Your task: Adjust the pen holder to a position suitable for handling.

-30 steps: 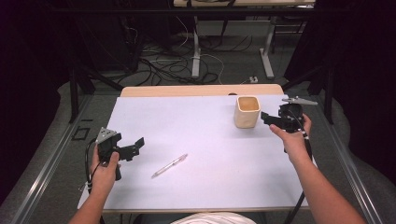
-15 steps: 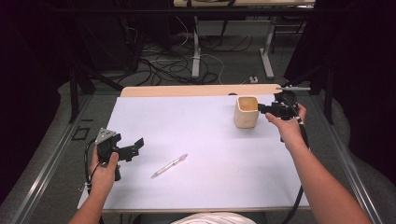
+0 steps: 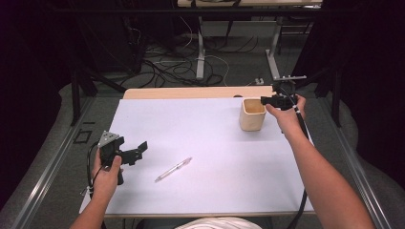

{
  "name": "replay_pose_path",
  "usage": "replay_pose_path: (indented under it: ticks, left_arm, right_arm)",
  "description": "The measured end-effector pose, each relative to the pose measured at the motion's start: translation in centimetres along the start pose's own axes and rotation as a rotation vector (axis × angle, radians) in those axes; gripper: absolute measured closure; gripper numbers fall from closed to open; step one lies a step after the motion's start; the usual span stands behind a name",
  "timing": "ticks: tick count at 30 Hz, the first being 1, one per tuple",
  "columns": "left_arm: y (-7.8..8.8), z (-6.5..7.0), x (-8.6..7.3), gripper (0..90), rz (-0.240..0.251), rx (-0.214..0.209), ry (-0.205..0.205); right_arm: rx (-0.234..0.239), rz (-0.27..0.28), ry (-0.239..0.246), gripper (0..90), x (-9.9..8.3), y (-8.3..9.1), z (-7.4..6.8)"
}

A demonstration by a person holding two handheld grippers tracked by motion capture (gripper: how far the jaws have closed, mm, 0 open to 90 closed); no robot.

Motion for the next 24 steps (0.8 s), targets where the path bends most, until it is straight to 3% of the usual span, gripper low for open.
replay_pose_path:
  ticks: [3, 12, 24]
  left_arm:
    - [0.0, 0.0, 0.0, 0.3, 0.001, -0.001, 0.003]
    - [-0.1, 0.0, 0.0, 0.3, -0.008, -0.001, -0.003]
    - [-0.2, -0.1, -0.2, 0.4, -0.005, 0.006, 0.000]
  right_arm:
    - [-0.015, -0.005, -0.002, 53.1, 0.3, -0.5, 0.1]
    - [-0.036, -0.109, -0.013, 53.8, 0.7, -3.5, 0.2]
    - [-0.065, -0.191, -0.035, 54.4, 0.0, -6.0, 0.6]
Point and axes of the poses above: each handheld gripper's, and its own axes: y roughly backward along the jaws, x roughly out of its top, z roughly to its right, the point moved 1 cm from there along -y, roughly forward along the jaws, and after that the axes turned 2 degrees about z, right-handed, at the moved point
